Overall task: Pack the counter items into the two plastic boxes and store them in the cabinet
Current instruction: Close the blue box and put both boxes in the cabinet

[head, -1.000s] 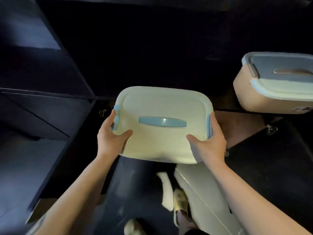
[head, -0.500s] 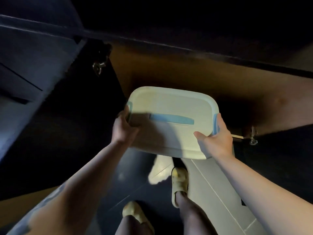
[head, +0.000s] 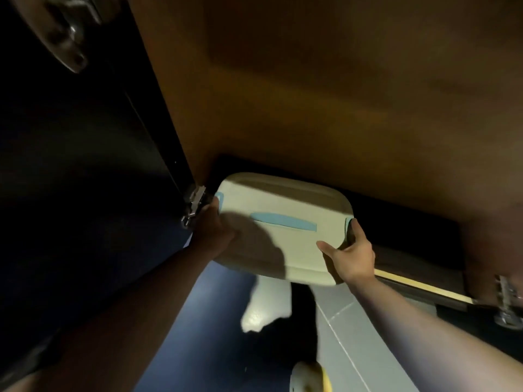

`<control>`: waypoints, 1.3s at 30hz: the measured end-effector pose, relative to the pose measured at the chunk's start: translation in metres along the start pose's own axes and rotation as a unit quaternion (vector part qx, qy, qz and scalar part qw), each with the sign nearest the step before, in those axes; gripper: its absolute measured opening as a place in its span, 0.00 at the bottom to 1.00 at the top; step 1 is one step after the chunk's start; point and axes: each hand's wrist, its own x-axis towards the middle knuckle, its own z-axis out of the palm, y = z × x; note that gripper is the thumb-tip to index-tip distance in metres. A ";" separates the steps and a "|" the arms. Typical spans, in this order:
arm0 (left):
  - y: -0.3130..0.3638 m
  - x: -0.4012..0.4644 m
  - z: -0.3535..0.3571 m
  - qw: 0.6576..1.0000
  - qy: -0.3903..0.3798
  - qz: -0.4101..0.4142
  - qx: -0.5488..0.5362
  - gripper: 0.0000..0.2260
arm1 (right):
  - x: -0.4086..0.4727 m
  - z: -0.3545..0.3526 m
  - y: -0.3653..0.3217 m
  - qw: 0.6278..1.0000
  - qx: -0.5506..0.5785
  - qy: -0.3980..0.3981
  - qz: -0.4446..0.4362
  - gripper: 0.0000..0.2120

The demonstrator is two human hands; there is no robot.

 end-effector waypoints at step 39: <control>0.334 -0.278 -0.148 0.939 -0.102 0.283 0.169 0.24 | -0.264 -0.289 -0.223 0.951 -0.256 0.030 -0.168 0.30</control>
